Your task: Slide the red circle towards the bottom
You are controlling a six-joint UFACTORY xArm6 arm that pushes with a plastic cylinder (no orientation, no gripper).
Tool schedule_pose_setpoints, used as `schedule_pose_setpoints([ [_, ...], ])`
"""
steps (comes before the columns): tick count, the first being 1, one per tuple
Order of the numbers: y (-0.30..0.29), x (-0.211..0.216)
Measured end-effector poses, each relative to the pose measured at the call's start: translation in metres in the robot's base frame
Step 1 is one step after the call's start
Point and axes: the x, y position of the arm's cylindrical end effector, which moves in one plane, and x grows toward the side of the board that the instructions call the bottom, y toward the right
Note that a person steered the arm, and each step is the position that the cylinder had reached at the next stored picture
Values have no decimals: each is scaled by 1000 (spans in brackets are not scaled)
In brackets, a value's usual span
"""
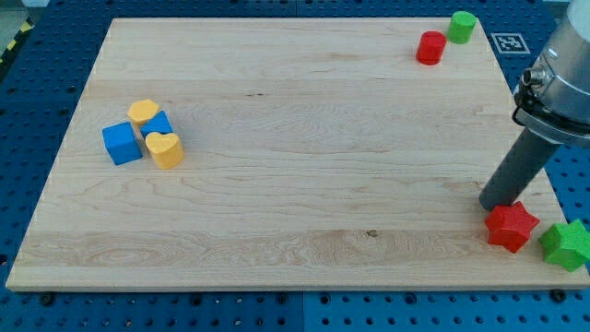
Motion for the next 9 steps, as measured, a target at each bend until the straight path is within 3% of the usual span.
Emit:
schedule_pose_setpoints([
  [1, -47, -52],
  [3, -155, -238],
  [4, -166, -314],
  [6, -32, -312],
  [7, 2, -290],
  [9, 11, -239],
])
